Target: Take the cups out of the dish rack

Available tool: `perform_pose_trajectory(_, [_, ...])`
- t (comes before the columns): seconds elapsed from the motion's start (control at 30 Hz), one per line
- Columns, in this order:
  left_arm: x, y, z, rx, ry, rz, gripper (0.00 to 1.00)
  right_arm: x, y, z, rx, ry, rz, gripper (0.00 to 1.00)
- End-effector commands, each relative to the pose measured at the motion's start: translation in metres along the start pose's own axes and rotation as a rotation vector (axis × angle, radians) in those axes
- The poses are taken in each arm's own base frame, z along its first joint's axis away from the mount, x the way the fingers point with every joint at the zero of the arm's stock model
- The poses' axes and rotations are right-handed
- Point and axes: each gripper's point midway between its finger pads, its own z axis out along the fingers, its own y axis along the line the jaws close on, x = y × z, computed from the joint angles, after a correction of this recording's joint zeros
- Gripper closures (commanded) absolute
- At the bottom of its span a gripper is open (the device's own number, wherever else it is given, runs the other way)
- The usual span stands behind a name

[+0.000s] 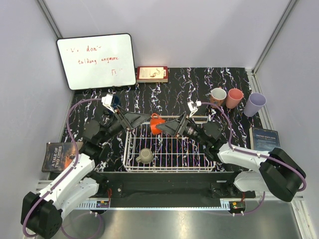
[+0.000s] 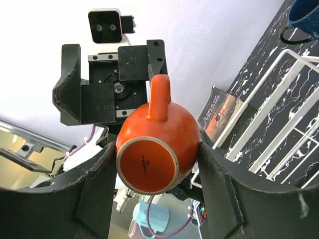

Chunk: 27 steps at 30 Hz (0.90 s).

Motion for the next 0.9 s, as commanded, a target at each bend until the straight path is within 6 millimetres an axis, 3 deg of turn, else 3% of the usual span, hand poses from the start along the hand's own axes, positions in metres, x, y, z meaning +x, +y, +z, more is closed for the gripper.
perform_pose_trajectory(0.0, [0.004,-0.015,-0.002,0.069,0.018,0.026,0.18,-0.02,0.038,0.005,-0.135,-0.046,-0.048,1.0])
perform_pose_trajectory(0.37, [0.019,-0.017,-0.004,0.076,0.061,0.008,0.18,-0.028,0.037,0.013,-0.119,-0.048,-0.101,1.0])
perform_pose_trajectory(0.5, [0.025,-0.023,-0.001,0.1,0.079,0.0,0.19,-0.021,0.028,0.02,-0.127,-0.014,-0.072,1.0])
perform_pose_trajectory(0.67, [0.027,-0.031,0.007,0.131,0.097,0.003,0.21,-0.01,0.034,0.024,-0.217,0.044,-0.01,1.0])
perform_pose_trajectory(0.8, [0.022,-0.035,0.01,0.134,0.083,0.019,0.28,-0.003,0.029,0.02,-0.223,0.068,0.013,1.0])
perform_pose_trajectory(0.87, [0.022,-0.034,0.012,0.129,0.084,0.022,0.37,0.0,0.027,0.016,-0.215,0.073,0.012,1.0])
